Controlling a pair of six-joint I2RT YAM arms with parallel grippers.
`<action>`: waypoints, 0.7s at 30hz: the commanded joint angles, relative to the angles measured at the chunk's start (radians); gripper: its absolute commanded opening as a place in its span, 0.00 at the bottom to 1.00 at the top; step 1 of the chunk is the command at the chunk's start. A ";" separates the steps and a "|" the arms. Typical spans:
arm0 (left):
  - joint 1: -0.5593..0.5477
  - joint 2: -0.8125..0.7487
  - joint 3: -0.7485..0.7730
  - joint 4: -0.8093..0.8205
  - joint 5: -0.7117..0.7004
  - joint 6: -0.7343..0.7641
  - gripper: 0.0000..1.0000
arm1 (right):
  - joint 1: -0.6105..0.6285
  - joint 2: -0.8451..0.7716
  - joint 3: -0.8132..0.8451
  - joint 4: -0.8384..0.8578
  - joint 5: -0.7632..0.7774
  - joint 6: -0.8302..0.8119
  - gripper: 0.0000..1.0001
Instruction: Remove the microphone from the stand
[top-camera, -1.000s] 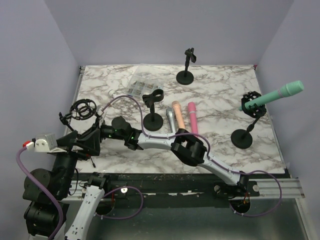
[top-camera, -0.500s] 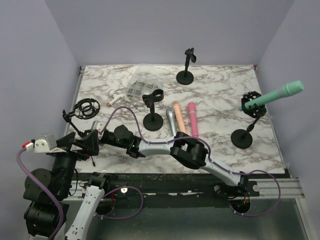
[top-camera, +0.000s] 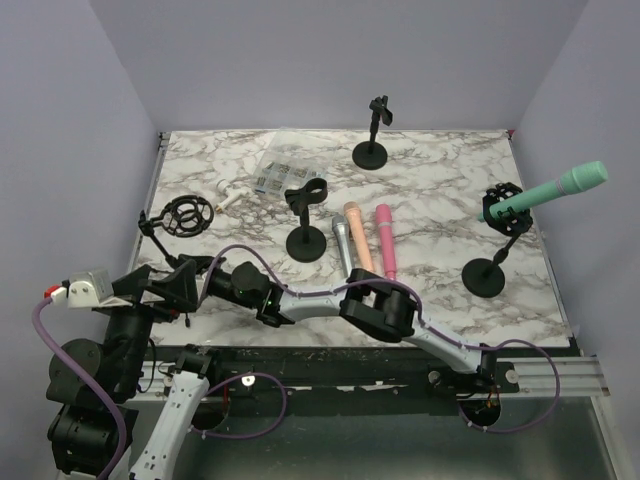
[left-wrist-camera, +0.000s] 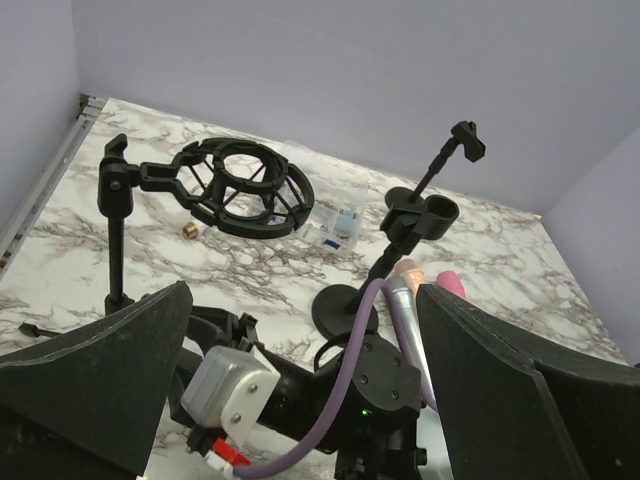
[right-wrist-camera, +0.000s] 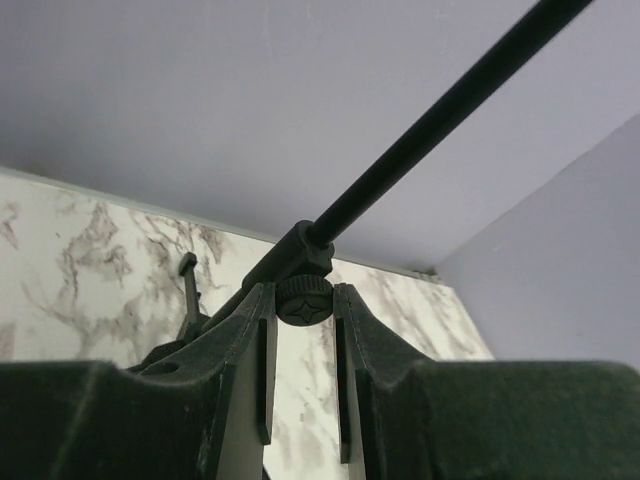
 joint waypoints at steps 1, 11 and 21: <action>-0.004 -0.023 -0.002 -0.002 -0.006 0.000 0.98 | 0.024 -0.011 -0.074 0.002 0.049 -0.234 0.01; -0.004 -0.034 -0.003 -0.006 -0.002 -0.004 0.99 | 0.039 -0.008 -0.033 0.006 0.083 -0.264 0.23; -0.004 -0.028 -0.016 0.013 -0.010 -0.006 0.99 | 0.039 -0.164 -0.182 0.066 0.160 -0.054 0.84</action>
